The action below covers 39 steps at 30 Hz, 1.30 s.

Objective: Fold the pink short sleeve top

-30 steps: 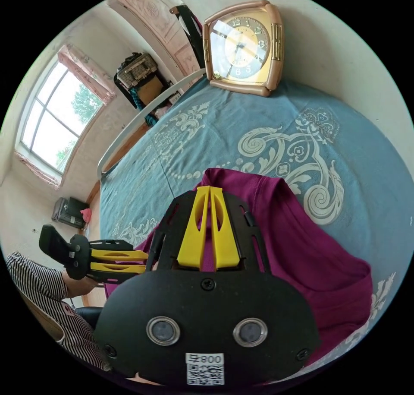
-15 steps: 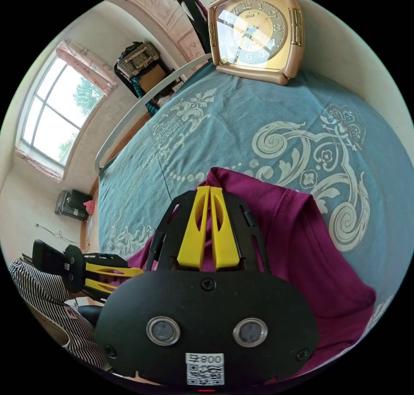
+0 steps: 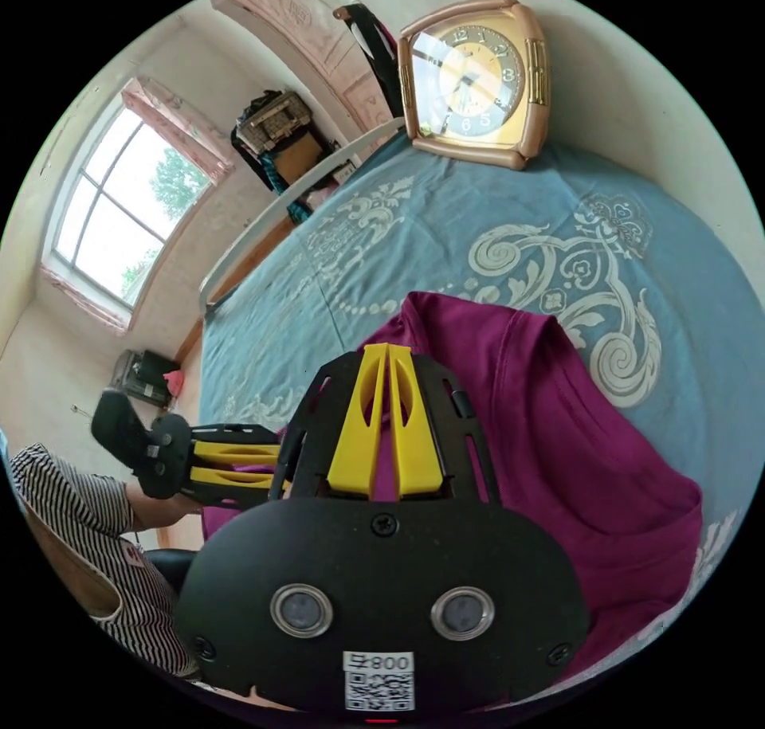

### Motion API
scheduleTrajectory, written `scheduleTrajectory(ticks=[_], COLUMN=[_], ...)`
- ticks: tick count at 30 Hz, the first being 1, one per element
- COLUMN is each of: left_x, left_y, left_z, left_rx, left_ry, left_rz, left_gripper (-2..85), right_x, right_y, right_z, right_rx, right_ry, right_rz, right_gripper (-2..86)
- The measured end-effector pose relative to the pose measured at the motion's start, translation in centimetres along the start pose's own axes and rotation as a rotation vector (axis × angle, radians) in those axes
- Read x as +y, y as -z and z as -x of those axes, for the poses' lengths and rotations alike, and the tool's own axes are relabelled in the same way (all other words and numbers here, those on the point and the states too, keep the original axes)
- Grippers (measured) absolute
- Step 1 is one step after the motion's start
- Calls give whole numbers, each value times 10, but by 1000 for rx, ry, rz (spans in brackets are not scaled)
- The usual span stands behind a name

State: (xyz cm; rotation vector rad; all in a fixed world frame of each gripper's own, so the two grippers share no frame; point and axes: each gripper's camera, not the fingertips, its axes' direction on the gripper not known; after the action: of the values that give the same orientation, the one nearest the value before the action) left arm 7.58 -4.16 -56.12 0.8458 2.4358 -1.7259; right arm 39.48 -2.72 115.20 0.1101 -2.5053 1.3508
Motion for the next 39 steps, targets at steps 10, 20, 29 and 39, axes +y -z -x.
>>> scheduleTrajectory(ticks=[10,20,29,39], left_x=[13,36,63,112], left_y=[2,11,17,40], left_z=[-5,-4,-7,-5], left_rx=[-34,-23,-14,-1], left_ry=[-24,1,-18,13], left_rz=[15,5,9,-75], left_gripper=[32,24,8,4], right_x=[53,153,246,500], right_y=[-22,12,20,158], right_z=[-10,-8,-7,10], right_rx=[36,13,15,195], right_ry=[-32,-87,-128,-319], right_rz=[26,-80,-53,-202], right_gripper=[1,0,1,1])
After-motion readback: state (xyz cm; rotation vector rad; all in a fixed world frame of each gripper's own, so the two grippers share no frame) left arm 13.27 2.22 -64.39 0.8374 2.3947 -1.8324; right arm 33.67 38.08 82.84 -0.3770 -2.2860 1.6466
